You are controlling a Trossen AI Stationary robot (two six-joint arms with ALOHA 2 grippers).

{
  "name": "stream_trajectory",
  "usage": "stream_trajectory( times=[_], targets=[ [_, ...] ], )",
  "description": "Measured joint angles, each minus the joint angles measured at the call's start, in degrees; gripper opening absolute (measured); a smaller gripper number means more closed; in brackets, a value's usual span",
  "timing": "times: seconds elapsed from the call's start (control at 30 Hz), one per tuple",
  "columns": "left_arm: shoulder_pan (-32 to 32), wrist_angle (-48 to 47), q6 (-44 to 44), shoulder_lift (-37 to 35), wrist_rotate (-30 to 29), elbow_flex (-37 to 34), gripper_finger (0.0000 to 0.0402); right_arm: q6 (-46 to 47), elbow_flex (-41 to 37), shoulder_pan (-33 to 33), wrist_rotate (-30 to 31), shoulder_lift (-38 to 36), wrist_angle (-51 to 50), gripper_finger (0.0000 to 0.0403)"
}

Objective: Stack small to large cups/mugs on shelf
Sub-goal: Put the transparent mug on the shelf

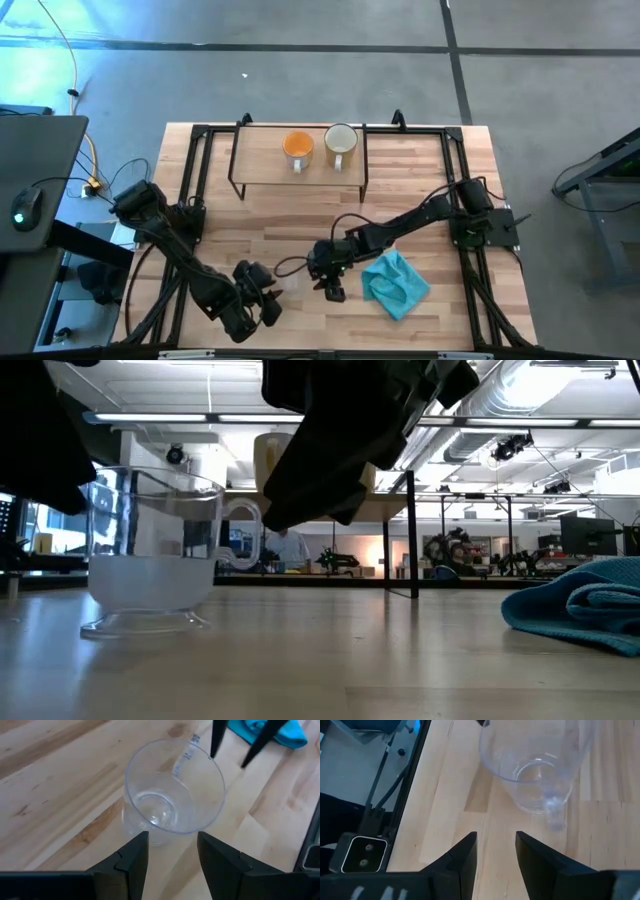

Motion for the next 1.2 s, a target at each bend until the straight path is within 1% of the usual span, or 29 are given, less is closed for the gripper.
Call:
stream_trajectory(
  times=[0.17,0.4,0.57,0.77,0.97,1.13,1.2],
  targets=[
    [0.39,-0.03,0.62,0.0,0.01,0.0,0.0158,-0.01,0.0,-0.19,0.43,0.0,-0.85,0.0126],
    [0.22,-0.06,0.6,0.0,0.68,0.0,0.0158,-2.02,0.01,-1.48,4.5,0.0,-9.46,0.0126],
    [0.25,0.25,0.6,0.0,0.68,0.0,0.0158,-5.88,1.61,-1.4,7.25,0.0,-8.95,0.0126],
    [0.25,0.31,0.57,0.0,0.66,0.0,0.0158,-7.97,3.81,-2.08,7.73,0.0,-8.02,0.0126],
    [0.31,0.13,-0.13,0.0,0.57,0.02,0.0158,-7.97,3.98,-2.91,7.61,0.0,-7.91,0.0126],
    [1.35,-2.61,-2.72,0.7,1.09,0.02,0.0158,-7.97,3.98,-2.8,6.51,0.0,-7.77,0.0126],
    [1.96,-1.49,-2.86,1.37,0.98,0.15,0.0158,-7.9,4.0,-2.71,5.65,0.0,-7.65,0.0126]
  ],
)
